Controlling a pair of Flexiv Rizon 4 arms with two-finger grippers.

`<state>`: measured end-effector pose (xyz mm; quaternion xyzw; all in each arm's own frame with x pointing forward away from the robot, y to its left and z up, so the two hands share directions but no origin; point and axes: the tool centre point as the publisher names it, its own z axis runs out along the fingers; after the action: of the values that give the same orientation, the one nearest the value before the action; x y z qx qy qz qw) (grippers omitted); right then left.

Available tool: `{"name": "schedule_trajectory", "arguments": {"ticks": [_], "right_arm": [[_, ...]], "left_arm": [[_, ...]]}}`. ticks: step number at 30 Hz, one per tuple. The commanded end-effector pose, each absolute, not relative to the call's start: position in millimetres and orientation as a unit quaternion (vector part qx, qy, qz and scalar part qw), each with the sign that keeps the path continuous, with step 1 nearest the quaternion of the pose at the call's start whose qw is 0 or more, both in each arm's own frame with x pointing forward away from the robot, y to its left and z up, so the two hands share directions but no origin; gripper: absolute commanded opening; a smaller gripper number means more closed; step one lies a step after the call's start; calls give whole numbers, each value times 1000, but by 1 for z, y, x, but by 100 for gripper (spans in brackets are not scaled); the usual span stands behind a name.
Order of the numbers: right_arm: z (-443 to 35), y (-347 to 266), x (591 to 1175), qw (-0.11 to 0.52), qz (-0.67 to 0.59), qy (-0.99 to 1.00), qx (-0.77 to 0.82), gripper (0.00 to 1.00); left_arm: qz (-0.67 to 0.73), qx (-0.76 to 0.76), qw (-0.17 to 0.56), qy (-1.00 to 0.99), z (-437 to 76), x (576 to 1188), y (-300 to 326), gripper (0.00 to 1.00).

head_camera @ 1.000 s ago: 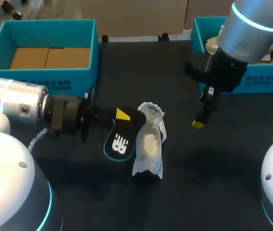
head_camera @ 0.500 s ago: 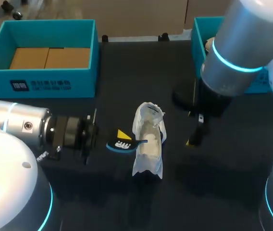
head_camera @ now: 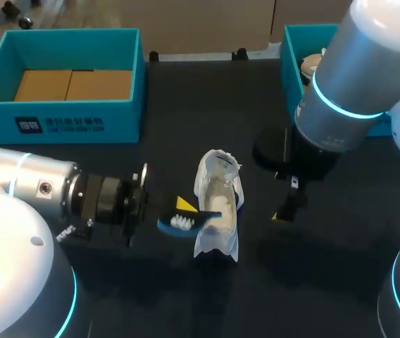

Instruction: Take the shoe out of the shoebox, open the shoe tongue, remove and reinsert the insole, then place the shoe into the shoebox

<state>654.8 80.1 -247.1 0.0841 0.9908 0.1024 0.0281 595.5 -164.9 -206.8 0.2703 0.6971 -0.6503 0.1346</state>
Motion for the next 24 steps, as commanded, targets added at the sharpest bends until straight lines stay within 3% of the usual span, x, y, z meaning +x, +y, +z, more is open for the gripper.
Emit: {"name": "schedule_trajectory", "arguments": {"ticks": [1,9,24], "right_arm": [[-275,99,669,10,111,991,75,100],[-307,109,674,4,137,988,78,100],[-320,122,682,11,116,992,52,100]], "left_arm": [[-677,283,109,671,-221,610,-181,0],[-707,281,85,643,-233,626,-198,0],[-713,286,68,637,-246,625,-200,0]]}}
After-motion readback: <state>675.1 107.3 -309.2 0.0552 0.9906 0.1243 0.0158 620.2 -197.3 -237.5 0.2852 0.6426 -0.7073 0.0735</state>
